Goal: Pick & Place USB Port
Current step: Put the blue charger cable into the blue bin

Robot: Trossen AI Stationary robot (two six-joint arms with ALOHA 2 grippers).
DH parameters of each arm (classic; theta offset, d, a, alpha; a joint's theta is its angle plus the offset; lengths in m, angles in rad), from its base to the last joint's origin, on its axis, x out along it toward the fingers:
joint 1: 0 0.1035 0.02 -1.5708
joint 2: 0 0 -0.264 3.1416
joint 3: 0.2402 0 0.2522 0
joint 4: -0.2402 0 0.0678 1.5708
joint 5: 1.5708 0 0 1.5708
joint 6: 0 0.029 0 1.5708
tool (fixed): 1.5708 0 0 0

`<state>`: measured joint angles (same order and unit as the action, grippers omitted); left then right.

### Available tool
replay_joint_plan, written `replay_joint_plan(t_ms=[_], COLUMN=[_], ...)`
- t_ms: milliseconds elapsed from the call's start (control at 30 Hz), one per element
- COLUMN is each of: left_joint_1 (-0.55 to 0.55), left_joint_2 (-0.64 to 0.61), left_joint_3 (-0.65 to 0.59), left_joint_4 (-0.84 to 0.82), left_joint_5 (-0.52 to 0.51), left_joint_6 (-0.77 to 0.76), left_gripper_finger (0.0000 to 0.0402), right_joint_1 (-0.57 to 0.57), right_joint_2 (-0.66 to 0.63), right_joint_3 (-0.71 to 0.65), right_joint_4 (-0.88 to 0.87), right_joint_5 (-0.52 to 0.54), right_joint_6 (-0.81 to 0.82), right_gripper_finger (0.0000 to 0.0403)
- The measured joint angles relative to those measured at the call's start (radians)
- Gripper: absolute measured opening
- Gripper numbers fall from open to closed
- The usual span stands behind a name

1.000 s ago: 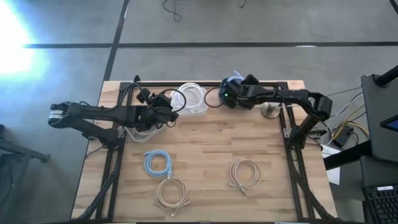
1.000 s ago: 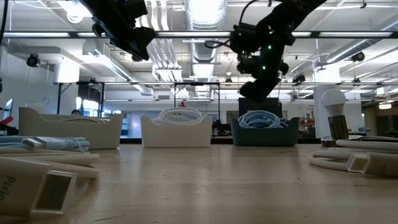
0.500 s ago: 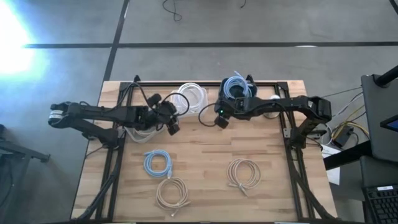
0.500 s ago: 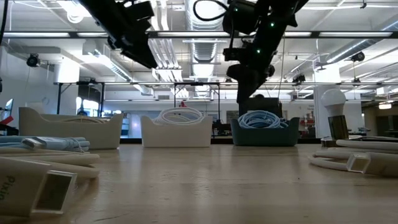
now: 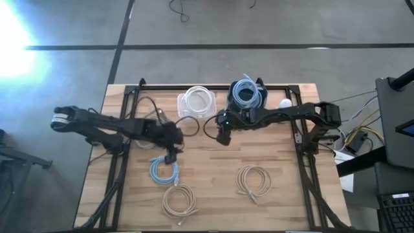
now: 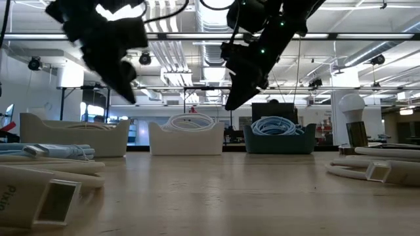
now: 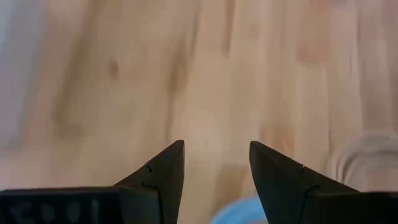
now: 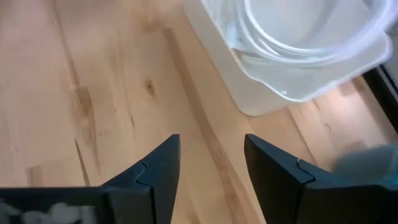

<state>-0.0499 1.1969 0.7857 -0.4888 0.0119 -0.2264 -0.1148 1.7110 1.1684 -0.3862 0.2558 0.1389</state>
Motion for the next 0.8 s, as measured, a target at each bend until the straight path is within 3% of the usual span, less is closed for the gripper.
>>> replay_joint_plan(t_ms=[233,500,800], left_joint_1=[-0.081,-0.135,-0.135], left_joint_2=[0.0,0.0,-0.001], left_joint_3=[-0.142,-0.265,-0.392], left_joint_4=[0.006,0.033,0.29], left_joint_5=[0.005,-0.013,-0.049], left_joint_6=[-0.05,-0.118,-0.164], left_gripper_finger=[0.0177,0.0177,0.0173], right_joint_1=[0.001,0.001,0.001], right_joint_2=[0.026,0.019,0.021], right_joint_3=[0.002,0.001,0.001], right_joint_4=[0.027,0.034,0.033], right_joint_5=[-0.003,-0.003,-0.003], right_joint_6=[-0.027,-0.035,-0.035], right_gripper_finger=[0.0202,0.0208,0.0208])
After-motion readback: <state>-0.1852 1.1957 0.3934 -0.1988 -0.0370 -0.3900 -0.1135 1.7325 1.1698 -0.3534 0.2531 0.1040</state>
